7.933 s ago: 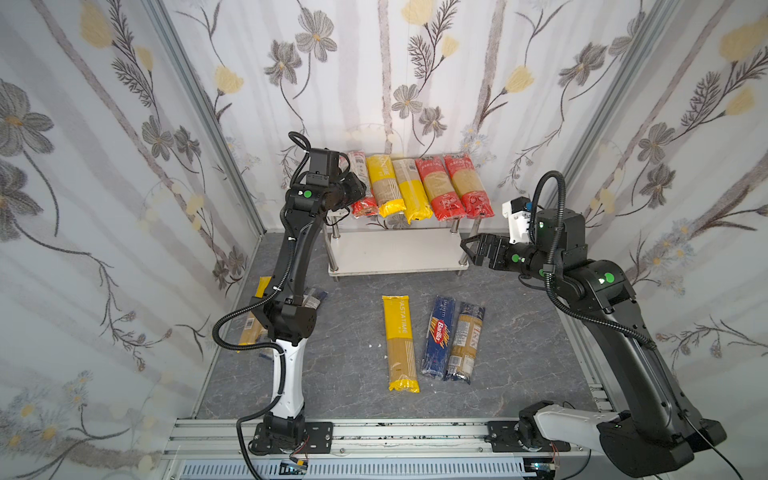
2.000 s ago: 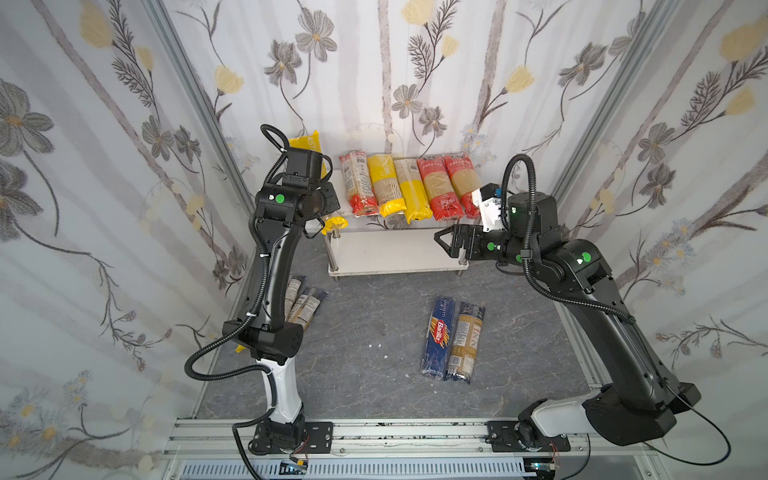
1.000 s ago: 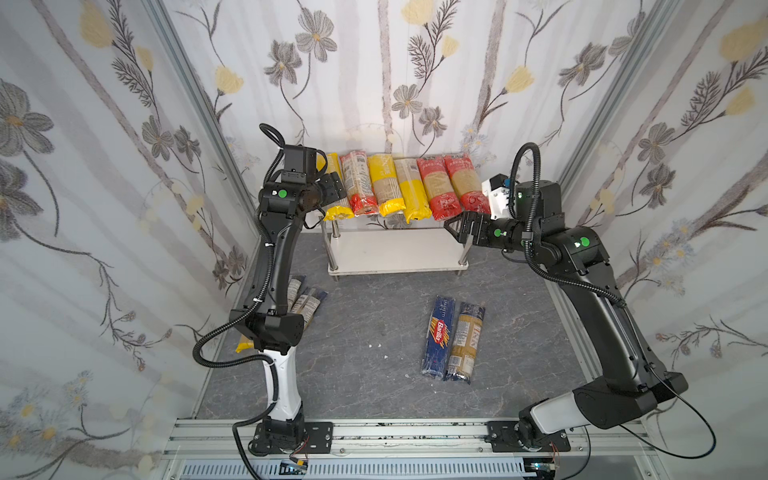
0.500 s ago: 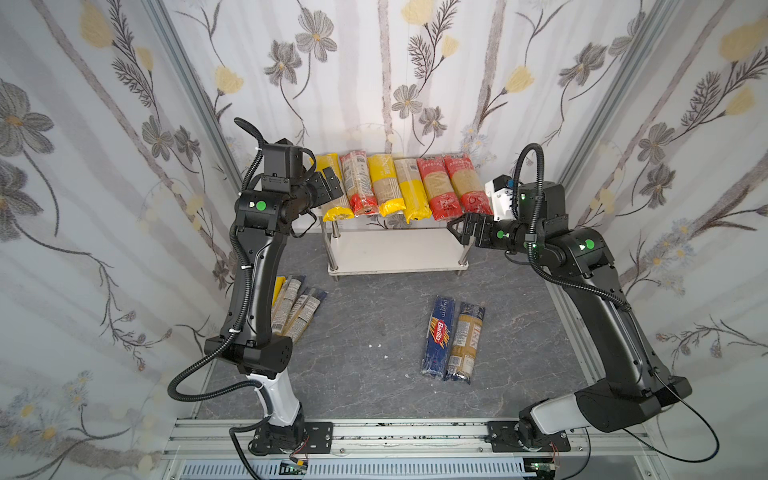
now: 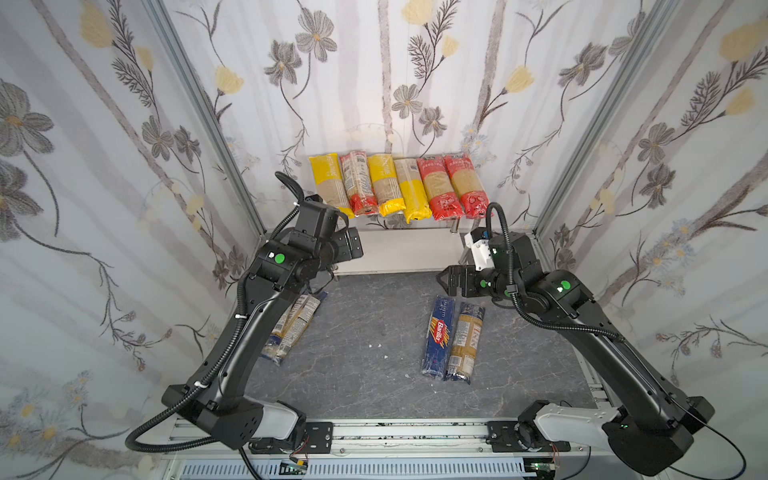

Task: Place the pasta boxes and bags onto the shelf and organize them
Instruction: 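Open the left gripper and draw both grippers back down toward the floor, then lower the right gripper onto the blue-and-gold spaghetti bag and close it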

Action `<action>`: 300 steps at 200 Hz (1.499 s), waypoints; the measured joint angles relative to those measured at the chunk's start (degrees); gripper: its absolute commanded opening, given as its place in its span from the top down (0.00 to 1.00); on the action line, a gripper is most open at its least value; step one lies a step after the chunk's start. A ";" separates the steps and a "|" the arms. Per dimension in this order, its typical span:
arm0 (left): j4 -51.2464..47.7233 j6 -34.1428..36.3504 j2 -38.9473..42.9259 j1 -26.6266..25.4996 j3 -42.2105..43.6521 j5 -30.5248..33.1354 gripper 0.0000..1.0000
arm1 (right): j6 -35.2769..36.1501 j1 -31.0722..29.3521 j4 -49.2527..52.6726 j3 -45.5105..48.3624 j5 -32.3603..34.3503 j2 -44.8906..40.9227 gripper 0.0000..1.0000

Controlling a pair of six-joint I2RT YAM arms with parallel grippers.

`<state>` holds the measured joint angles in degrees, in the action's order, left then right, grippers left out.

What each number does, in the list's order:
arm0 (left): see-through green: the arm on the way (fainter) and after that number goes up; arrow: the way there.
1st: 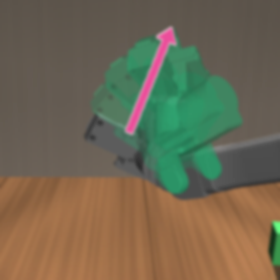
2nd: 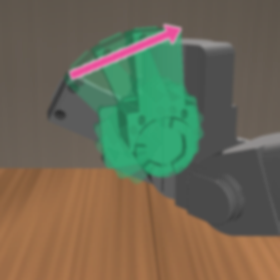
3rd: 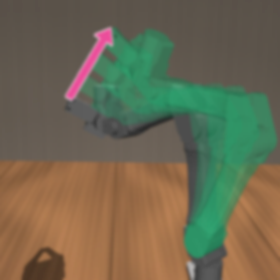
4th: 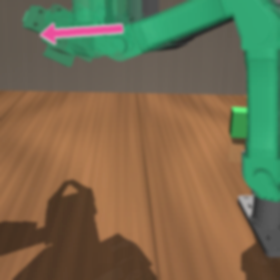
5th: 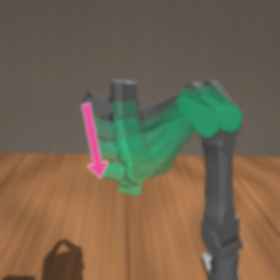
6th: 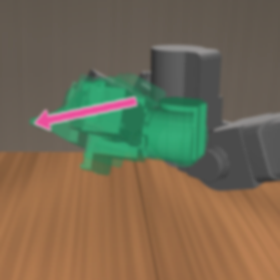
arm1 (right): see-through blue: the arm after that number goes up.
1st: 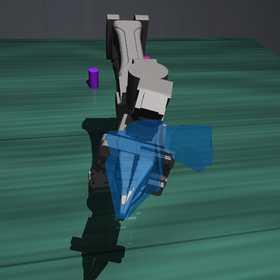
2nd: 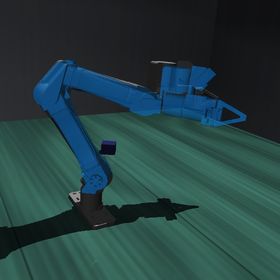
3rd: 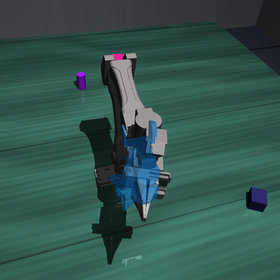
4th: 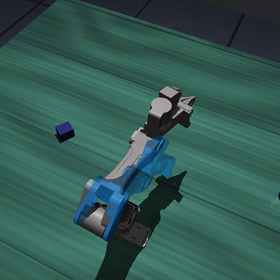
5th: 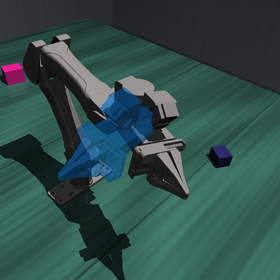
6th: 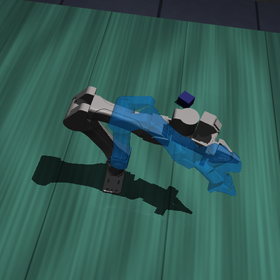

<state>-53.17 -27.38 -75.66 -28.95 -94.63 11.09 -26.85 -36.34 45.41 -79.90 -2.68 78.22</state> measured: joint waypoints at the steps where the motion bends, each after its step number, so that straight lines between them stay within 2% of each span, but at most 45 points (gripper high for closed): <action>1: 0.20 -0.09 0.35 -0.13 0.52 0.04 0.00 | -0.09 -0.09 -0.11 0.28 0.09 -0.11 0.00; 42: 8.48 -9.49 19.28 -6.45 28.85 3.28 0.00 | -4.59 -5.70 -6.29 16.85 2.73 -6.49 0.00; 71: 11.19 -15.61 27.80 -12.50 42.23 6.51 0.00 | -7.80 -10.43 -11.13 26.62 6.62 -10.25 0.00; 110: 17.57 -22.27 33.48 -23.61 54.75 13.44 0.00 | -12.22 -19.58 -20.65 41.09 13.20 -13.75 0.00; 139: 24.30 -26.01 33.64 -32.72 64.74 18.69 0.00 | -15.67 -25.40 -26.10 50.03 18.64 -14.03 0.00; 187: 31.06 -30.27 29.99 -43.10 69.16 26.64 0.00 | -21.77 -33.11 -32.35 54.55 26.03 -13.22 0.00; 211: 31.89 -30.88 30.88 -44.00 70.86 28.98 0.00 | -24.68 -36.59 -32.65 53.53 29.24 -11.21 0.00; 238: 32.33 -31.10 36.24 -44.35 73.40 30.05 0.00 | -29.59 -39.50 -30.69 51.69 32.87 -9.88 0.00; 273: 32.37 -29.88 43.43 -44.39 75.36 30.45 0.00 | -35.39 -40.15 -26.10 51.95 35.23 -10.56 0.00; 300: 32.79 -27.98 44.15 -44.39 75.43 30.86 0.00 | -38.84 -40.15 -23.02 52.00 36.89 -11.76 0.00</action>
<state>-20.38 -55.35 -31.51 -73.34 -19.20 41.95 -65.69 -76.49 22.39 -27.90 34.22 66.46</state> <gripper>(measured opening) 0.998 0.996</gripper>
